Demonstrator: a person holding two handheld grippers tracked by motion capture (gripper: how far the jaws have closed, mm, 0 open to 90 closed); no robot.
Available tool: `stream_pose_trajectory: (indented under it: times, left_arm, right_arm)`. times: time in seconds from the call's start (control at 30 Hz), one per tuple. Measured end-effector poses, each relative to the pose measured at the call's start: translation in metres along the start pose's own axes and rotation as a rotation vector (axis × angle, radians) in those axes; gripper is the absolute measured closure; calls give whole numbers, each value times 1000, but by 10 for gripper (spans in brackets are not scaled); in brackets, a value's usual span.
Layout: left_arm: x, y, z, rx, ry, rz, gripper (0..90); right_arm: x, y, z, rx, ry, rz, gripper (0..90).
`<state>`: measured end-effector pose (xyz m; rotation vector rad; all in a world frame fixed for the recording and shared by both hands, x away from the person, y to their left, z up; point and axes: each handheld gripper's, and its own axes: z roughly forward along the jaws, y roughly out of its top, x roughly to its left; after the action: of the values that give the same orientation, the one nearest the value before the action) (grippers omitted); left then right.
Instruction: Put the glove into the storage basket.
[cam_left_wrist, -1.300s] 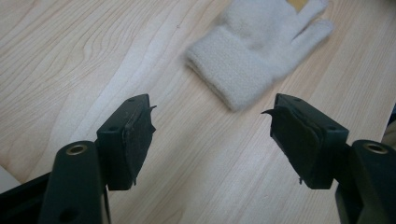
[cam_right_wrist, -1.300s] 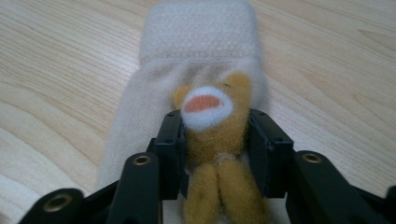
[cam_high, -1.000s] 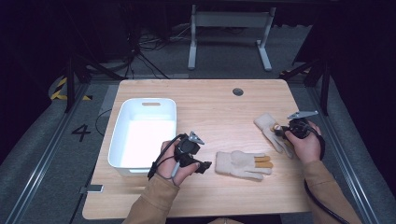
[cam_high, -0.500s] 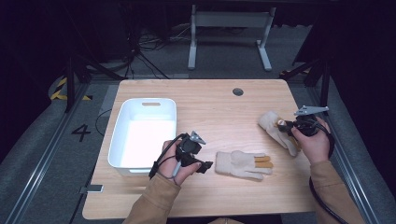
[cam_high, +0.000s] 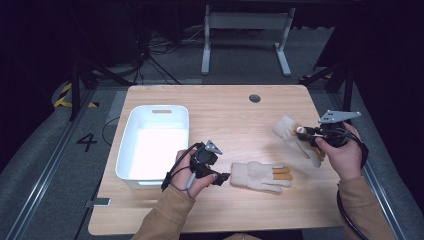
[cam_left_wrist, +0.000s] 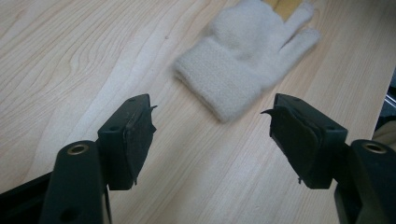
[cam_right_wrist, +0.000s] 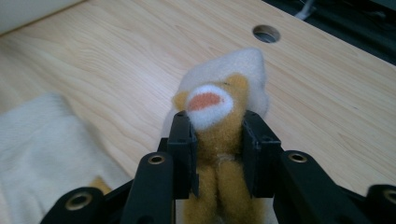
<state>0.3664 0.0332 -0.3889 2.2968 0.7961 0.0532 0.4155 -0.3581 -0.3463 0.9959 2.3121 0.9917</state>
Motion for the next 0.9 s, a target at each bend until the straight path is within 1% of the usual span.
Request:
stream_pose_trajectory:
  times: [0.1,0.17,0.2,0.23,0.27,0.37,0.57,0.63,0.7,0.83,0.87,0.9]
  left_arm:
    - [0,1,0,-5,-3,1,309]
    - [-1,1,0,-5,-8,3,314]
    - [-1,1,0,-5,-8,3,329]
    - [-1,1,1,-6,-18,11,339]
    - [-2,1,1,-5,-21,18,344]
    - [-3,1,2,-8,-33,23,360]
    - [-2,2,1,-12,-36,27,368]
    - [-3,2,1,-11,-43,30,370]
    - [-3,2,1,-7,-44,38,376]
    - [-3,1,2,-11,-58,53,427]
    - [-3,1,2,-11,-58,53,434]
    - [-3,1,2,-10,-65,58,434]
  right_arm:
    - [10,6,-4,-12,56,-25,685]
    - [15,9,-5,-15,76,-48,685]
    - [15,9,-5,-15,76,-48,685]
    - [23,13,-7,-10,94,-80,684]
    - [25,14,-7,-8,101,-88,683]
    - [33,17,-7,-7,147,-109,682]
    - [47,21,-2,1,225,-147,682]
    - [52,23,0,5,256,-160,682]
    - [56,24,1,9,284,-174,682]
    - [65,25,8,10,360,-191,680]
    - [65,25,8,10,360,-191,680]
    - [67,25,11,15,374,-198,680]
